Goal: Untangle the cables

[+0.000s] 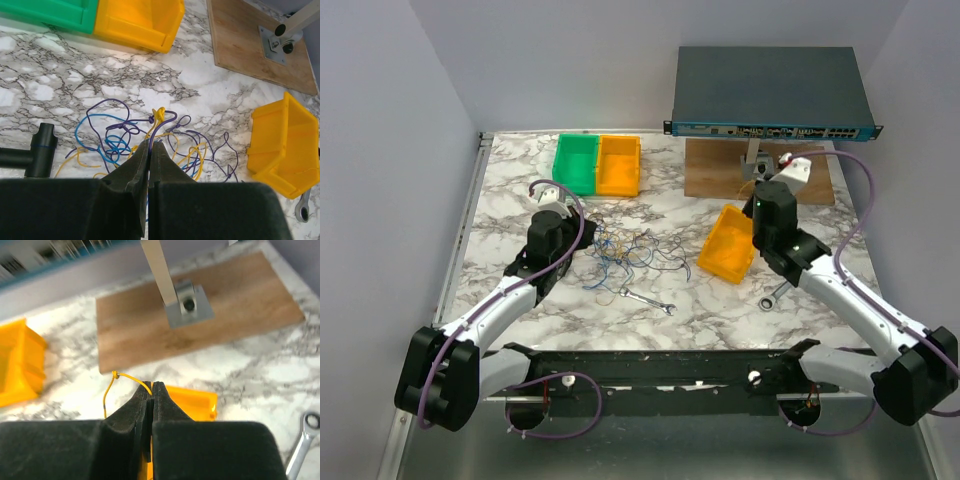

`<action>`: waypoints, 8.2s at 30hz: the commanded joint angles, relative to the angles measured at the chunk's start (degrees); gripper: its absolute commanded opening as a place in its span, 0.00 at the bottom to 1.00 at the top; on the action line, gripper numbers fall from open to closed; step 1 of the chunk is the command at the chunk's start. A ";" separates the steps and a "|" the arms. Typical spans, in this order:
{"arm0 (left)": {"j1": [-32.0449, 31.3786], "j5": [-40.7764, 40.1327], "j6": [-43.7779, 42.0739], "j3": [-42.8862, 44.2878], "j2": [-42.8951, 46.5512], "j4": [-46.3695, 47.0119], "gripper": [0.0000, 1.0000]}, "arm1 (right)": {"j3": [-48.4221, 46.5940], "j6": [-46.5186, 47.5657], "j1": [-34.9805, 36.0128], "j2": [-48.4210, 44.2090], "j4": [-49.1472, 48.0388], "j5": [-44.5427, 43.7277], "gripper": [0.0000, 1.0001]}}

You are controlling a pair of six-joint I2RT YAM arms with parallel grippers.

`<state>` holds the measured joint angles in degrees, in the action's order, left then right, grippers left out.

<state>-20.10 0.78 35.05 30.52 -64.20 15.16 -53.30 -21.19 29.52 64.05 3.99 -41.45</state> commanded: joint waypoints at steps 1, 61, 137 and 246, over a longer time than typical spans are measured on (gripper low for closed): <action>0.15 1.66 -0.51 1.44 0.39 1.43 0.04 | 6.88 -6.91 -0.75 2.19 -2.27 0.09 0.01; -8.55 -4.68 -7.19 -0.80 3.83 2.99 0.04 | 3.10 -1.17 11.09 13.75 23.68 27.32 0.33; -8.55 -5.74 -8.24 -0.04 5.06 1.00 0.04 | 1.70 -1.30 2.58 16.31 22.11 33.15 0.50; -8.55 -5.16 -8.42 0.75 4.89 -0.22 0.04 | -2.53 -9.83 -7.45 24.56 15.79 12.61 0.63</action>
<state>-28.27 -3.66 27.40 29.56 -59.99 14.87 -56.93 -28.69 23.11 88.44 20.12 -27.92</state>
